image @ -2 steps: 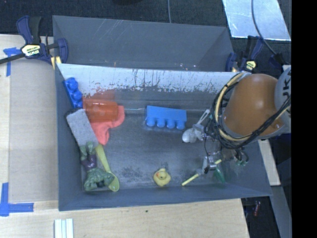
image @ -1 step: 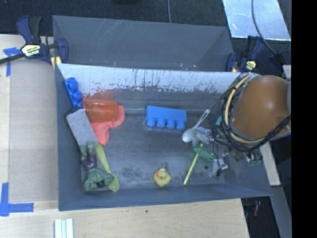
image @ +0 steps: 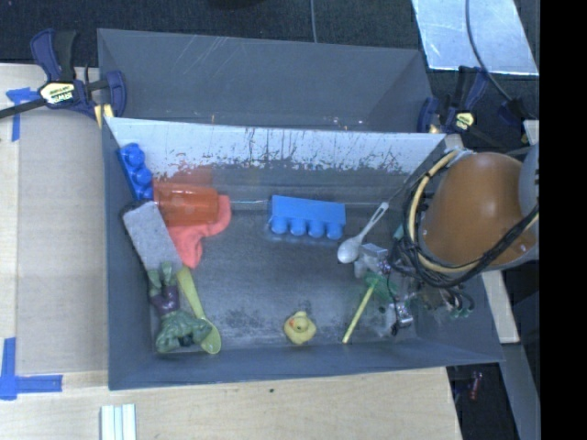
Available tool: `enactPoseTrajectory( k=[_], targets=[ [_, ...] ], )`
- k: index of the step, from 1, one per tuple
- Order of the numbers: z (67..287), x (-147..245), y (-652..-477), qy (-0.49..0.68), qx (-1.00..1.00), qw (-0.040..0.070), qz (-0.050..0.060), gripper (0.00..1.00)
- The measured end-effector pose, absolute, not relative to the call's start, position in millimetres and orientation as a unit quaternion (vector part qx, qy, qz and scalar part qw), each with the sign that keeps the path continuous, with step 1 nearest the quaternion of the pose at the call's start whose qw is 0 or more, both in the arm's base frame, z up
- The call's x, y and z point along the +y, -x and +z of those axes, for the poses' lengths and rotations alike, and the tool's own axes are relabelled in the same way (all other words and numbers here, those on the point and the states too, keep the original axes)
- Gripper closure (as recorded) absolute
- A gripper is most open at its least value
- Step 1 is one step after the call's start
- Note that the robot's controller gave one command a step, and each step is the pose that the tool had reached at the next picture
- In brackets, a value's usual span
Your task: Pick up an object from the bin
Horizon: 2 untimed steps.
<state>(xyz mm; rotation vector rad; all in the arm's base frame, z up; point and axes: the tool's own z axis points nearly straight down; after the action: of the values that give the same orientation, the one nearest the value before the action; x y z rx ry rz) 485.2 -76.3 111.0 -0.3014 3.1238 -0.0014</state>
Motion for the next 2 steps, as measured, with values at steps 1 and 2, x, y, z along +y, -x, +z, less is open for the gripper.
enactPoseTrajectory(
  k=[1,2],
  targets=[
    [81,-103,-501.4,0.257,0.966,0.008,-0.003,0.0],
    [73,-141,-501.9,0.188,0.982,0.009,-0.001,1.0]
  ],
)
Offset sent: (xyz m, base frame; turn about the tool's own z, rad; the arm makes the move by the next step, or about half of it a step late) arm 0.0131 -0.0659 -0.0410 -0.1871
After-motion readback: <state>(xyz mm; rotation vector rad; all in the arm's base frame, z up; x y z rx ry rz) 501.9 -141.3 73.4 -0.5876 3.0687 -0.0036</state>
